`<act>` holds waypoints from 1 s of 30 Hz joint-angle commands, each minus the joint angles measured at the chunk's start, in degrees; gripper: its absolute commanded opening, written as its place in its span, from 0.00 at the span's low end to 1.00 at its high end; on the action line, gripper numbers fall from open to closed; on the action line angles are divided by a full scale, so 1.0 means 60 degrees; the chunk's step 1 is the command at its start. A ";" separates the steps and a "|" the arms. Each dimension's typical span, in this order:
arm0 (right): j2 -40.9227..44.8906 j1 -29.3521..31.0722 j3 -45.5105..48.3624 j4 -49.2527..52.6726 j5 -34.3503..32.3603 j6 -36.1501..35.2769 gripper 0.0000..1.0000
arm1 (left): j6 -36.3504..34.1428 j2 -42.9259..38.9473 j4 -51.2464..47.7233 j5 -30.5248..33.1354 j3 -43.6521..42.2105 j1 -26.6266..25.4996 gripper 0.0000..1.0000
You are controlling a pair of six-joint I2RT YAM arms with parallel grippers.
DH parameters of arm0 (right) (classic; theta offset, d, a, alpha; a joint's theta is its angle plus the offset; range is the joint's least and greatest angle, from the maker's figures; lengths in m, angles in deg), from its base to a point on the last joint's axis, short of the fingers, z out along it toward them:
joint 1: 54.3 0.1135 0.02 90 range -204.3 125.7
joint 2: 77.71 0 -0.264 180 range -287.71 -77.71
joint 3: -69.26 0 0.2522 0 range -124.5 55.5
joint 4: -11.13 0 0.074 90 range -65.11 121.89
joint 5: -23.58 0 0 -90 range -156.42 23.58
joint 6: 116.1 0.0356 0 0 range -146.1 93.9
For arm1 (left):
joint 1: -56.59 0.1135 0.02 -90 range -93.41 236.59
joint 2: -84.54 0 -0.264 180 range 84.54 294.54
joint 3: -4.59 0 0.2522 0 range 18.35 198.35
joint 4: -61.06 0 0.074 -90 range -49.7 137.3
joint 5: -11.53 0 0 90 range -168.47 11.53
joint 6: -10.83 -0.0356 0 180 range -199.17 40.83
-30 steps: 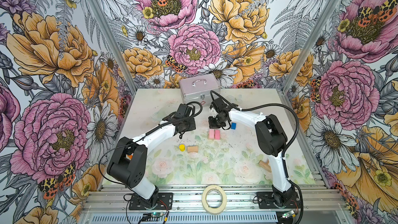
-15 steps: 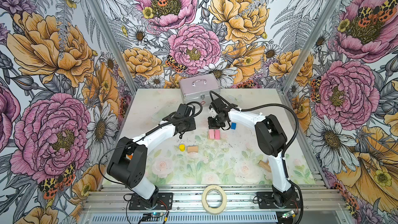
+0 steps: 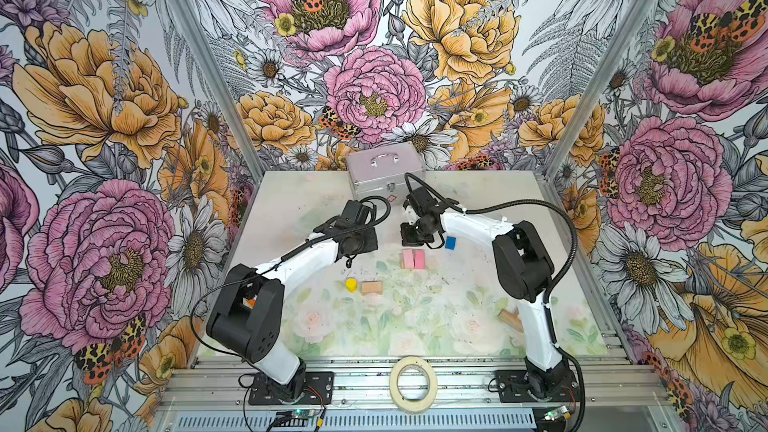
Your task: Build the wood block tower
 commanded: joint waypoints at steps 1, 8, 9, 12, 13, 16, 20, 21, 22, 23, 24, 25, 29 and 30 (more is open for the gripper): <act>0.0540 0.0018 -0.0322 -0.0040 -0.0412 0.0133 0.00 | -0.0022 -0.0039 0.0183 -0.0188 0.0011 -0.0023 0.19; 0.1697 -0.0093 0.0392 -0.0042 -0.0768 0.0071 0.00 | -0.0004 0.0164 0.0207 -0.0216 0.0186 -0.0279 0.19; 0.1832 -0.0089 0.0550 -0.0041 -0.0781 0.0069 0.00 | -0.0002 0.0206 0.0208 -0.0225 0.0237 -0.0307 0.19; 0.2181 -0.0092 0.1084 -0.0042 -0.0758 0.0070 0.00 | 0.0010 0.0406 0.0209 -0.0237 0.0342 -0.0441 0.19; 0.2298 -0.0093 0.1303 -0.0044 -0.0735 0.0084 0.05 | 0.0012 0.0465 0.0197 -0.0241 0.0379 -0.0467 0.18; 0.2508 -0.0094 0.1805 -0.0055 -0.0720 0.0133 0.19 | 0.0027 0.0599 0.0208 -0.0290 0.0461 -0.0542 0.18; 0.2592 -0.0040 0.2249 -0.0066 -0.0585 0.0241 0.28 | 0.0041 0.0688 0.0204 -0.0284 0.0504 -0.0599 0.18; 0.2577 -0.0028 0.2304 -0.0073 -0.0534 0.0259 0.29 | 0.0042 0.0685 0.0207 -0.0287 0.0502 -0.0604 0.18; 0.2552 0.0002 0.2368 -0.0077 -0.0500 0.0288 0.30 | 0.0042 0.0705 0.0198 -0.0284 0.0506 -0.0590 0.18; 0.2522 0.0037 0.2411 -0.0087 -0.0453 0.0313 0.31 | 0.0047 0.0707 0.0207 -0.0283 0.0502 -0.0604 0.18; 0.2506 0.0055 0.2442 -0.0101 -0.0400 0.0339 0.32 | 0.0052 0.0701 0.0209 -0.0294 0.0505 -0.0601 0.18; 0.2488 0.0062 0.2498 -0.0149 -0.0370 0.0372 0.32 | 0.0052 0.0711 0.0199 -0.0291 0.0495 -0.0594 0.18; 0.2529 0.0096 0.2744 -0.0456 -0.0172 0.0587 0.32 | 0.0056 0.0704 0.0197 -0.0285 0.0498 -0.0596 0.18; 0.2521 0.0108 0.2780 -0.0507 -0.0143 0.0617 0.33 | 0.0056 0.0707 0.0207 -0.0290 0.0502 -0.0596 0.18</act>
